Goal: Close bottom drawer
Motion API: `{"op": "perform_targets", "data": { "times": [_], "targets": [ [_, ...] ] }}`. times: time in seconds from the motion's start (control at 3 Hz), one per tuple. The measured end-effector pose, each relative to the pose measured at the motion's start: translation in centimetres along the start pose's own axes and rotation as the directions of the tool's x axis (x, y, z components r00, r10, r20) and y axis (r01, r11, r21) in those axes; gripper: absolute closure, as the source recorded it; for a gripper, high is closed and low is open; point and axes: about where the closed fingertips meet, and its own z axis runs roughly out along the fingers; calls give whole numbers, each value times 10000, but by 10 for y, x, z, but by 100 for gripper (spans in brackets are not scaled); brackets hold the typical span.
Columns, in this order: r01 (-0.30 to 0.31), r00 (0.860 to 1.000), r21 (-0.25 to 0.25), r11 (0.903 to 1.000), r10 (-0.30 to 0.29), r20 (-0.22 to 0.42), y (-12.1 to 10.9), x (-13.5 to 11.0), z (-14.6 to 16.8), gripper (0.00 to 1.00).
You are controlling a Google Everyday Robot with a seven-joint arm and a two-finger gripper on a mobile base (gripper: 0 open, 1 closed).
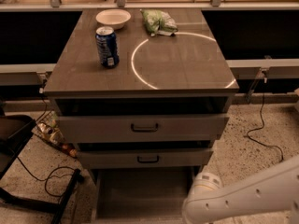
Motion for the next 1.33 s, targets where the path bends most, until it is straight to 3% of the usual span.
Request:
{"op": "perform_targets", "data": {
  "times": [0.67, 1.0, 1.33],
  "targets": [
    [160, 9998, -848, 9963, -170, -111, 3, -38, 76, 100],
    [-103, 9994, -1477, 9890, 150, 304, 7, -48, 129, 100],
    [-111, 9994, -1507, 9885, 160, 313, 8, -48, 131, 100]
  ]
}}
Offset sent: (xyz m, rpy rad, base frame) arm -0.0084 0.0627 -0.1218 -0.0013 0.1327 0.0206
